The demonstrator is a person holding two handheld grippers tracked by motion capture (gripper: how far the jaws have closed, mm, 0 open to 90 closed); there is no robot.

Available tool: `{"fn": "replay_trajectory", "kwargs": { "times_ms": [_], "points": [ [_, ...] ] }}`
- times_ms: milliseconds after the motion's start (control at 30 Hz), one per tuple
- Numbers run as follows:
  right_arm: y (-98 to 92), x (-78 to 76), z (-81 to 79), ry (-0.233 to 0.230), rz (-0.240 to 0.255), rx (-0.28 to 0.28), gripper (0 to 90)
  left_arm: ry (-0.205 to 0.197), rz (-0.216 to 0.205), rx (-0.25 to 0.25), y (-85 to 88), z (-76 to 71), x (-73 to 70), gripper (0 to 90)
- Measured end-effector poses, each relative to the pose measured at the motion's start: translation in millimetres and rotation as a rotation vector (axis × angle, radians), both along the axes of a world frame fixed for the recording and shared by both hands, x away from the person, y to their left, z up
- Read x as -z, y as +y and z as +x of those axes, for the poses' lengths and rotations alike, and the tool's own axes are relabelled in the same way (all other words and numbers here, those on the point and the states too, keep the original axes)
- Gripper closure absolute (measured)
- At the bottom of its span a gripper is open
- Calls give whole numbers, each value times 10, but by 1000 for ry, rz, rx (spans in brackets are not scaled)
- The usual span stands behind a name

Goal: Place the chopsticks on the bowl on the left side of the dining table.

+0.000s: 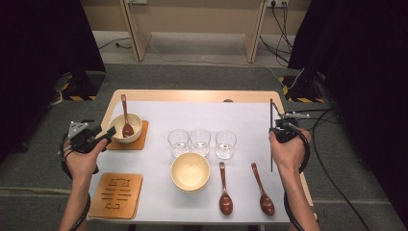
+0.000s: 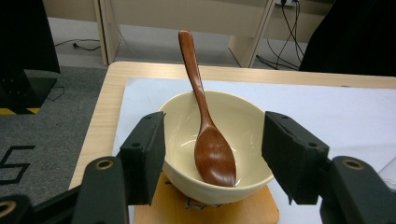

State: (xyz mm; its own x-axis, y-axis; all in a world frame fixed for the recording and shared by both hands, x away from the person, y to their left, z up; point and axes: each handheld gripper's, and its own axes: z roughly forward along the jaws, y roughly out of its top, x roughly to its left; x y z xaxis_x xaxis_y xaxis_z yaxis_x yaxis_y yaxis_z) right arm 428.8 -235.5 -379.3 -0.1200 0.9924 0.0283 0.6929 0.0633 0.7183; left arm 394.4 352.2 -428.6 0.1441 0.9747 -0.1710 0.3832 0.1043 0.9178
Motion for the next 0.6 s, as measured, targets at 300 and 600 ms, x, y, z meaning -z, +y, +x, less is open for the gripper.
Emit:
{"fn": "replay_trajectory", "kwargs": {
  "times_ms": [300, 600],
  "points": [
    [28, -38, 32, -87, 8, -3, 846, -10, 4, -5, 4, -40, -8, 395],
    [71, -78, 66, -153, 16, -16, 846, -12, 5, -8, 15, -77, -10, 395]
  ]
}}
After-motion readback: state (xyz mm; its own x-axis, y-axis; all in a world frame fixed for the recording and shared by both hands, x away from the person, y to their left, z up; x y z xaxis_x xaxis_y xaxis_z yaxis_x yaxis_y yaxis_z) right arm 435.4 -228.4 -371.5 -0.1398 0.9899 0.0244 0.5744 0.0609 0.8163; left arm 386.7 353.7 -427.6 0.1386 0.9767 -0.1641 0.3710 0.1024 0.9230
